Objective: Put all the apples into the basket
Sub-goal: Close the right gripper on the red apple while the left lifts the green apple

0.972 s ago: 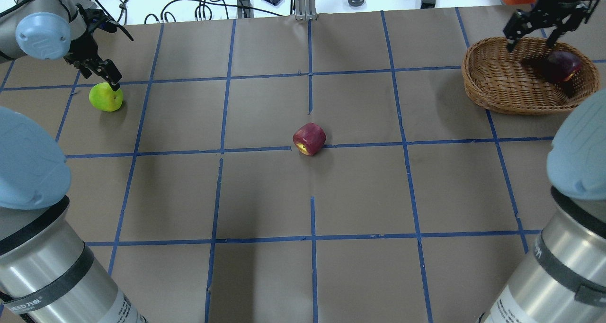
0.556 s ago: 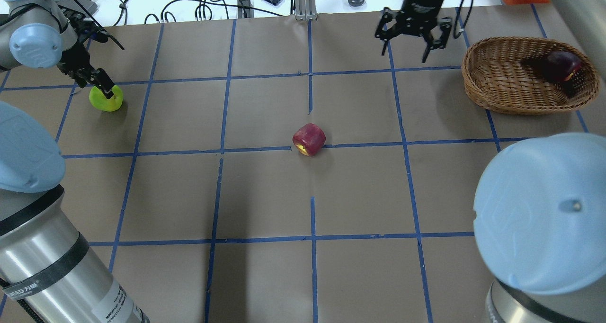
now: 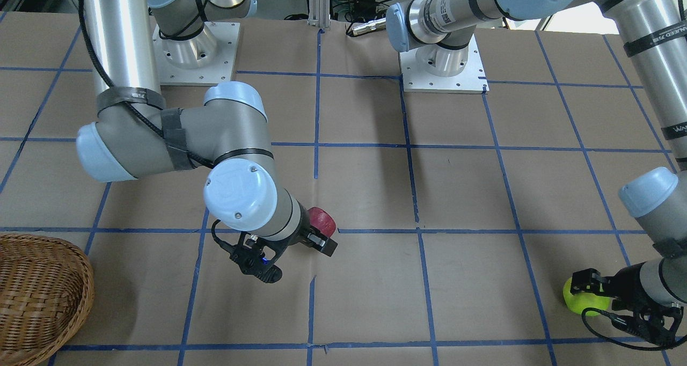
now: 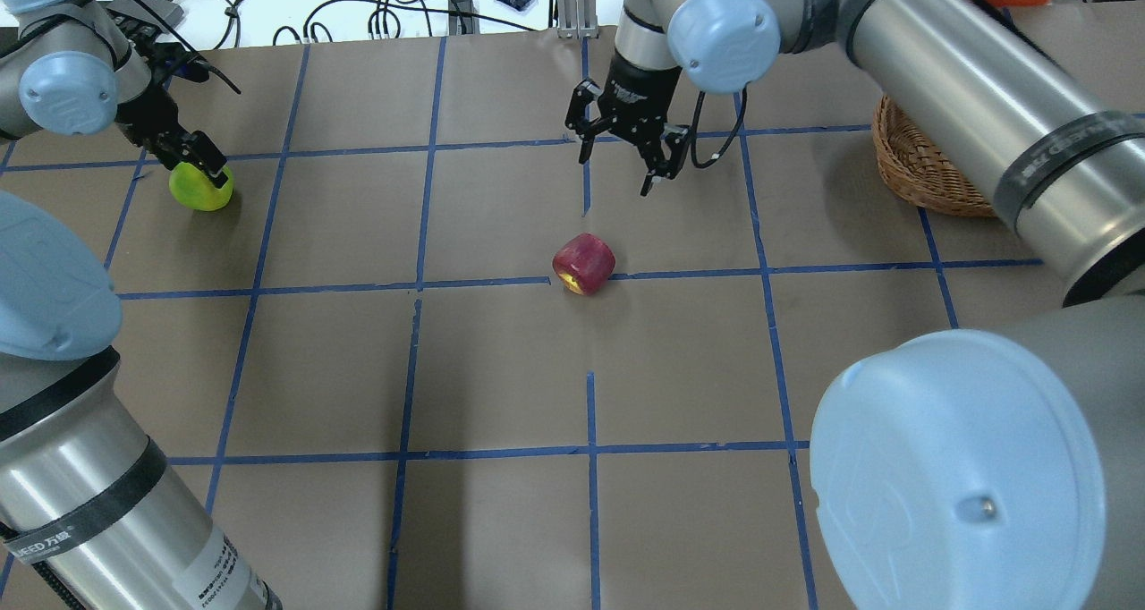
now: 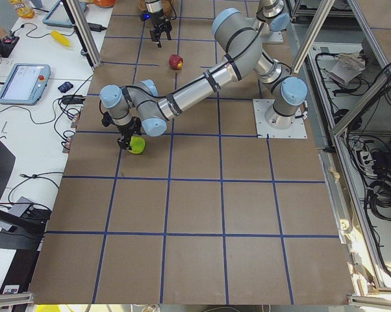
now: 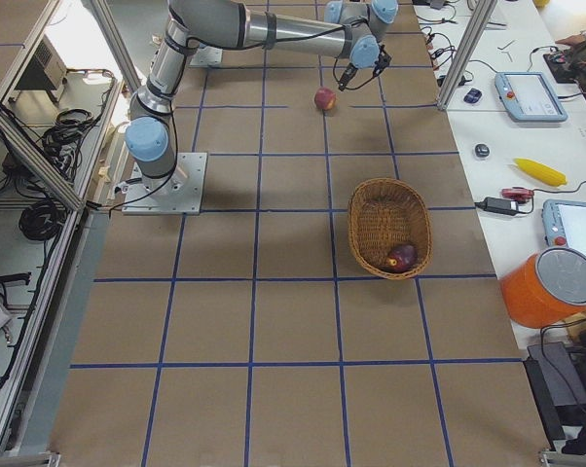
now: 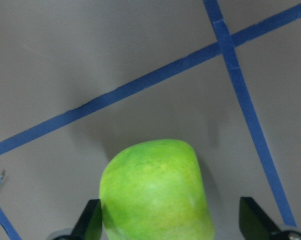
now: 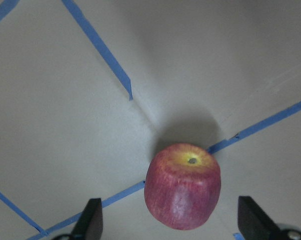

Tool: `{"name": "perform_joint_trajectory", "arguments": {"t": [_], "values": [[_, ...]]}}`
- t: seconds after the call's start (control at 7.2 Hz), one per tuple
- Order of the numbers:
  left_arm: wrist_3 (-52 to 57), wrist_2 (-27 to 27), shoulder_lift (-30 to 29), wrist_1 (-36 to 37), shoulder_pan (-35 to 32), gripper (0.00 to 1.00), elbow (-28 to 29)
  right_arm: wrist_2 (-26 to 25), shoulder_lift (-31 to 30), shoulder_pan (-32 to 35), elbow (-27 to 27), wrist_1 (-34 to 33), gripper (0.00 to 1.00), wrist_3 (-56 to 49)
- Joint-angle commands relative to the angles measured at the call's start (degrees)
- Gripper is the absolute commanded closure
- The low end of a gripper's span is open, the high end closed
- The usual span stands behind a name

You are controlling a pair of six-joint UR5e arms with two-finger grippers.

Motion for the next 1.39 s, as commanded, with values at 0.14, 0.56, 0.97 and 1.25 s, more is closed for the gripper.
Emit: {"name": "perform_joint_trajectory", "arguments": {"t": [0.14, 0.56, 0.97, 1.25], "values": [[0.13, 0.40, -0.73, 0.10, 0.02, 0.10, 0.03, -0.59, -0.06, 2.16, 6.88, -9.21, 0.00, 2.11], [-1.35, 0.57, -0.30, -0.60, -0.07, 0.65, 0.11, -2.95, 0.55, 2.24, 8.62, -6.74, 0.00, 2.11], [-19.22, 0.57, 3.29, -10.93, -4.79, 0.66, -0.85, -2.44, 2.12, 2.24, 9.61, -7.80, 0.00, 2.11], [-32.06, -1.26, 7.59, -18.84, -10.94, 0.67, -2.69, -2.44, 2.22, 2.16, 9.08, -7.88, 0.99, 1.76]]}}
